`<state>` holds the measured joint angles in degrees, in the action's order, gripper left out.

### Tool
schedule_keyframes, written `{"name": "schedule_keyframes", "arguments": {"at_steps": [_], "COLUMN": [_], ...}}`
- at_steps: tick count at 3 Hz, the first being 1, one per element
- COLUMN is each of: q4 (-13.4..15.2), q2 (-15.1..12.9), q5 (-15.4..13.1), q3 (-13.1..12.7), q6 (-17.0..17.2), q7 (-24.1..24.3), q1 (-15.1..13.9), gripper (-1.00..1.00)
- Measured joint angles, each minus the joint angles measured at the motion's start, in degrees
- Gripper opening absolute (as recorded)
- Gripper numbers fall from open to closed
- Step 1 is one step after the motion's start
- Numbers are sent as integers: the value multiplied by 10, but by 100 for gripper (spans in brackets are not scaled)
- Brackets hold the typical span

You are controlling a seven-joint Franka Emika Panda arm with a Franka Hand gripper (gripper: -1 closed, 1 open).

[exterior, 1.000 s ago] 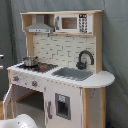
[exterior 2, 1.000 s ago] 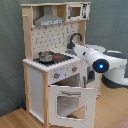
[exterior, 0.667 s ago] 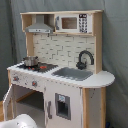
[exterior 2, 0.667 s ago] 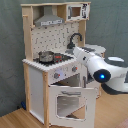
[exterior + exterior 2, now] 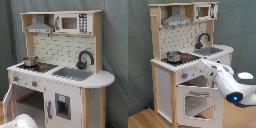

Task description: Play with the kitchen

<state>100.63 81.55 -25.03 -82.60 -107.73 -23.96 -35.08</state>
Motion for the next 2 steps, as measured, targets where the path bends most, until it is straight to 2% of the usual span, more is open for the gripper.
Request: {"name": "schedule_keyframes", "arguments": {"at_steps": [2], "q4": [-3], "q2": [38], "q5": [0], "q3": [-4], "q6": [-118], "q7": [26], "q1": [2], "gripper": [100]}}
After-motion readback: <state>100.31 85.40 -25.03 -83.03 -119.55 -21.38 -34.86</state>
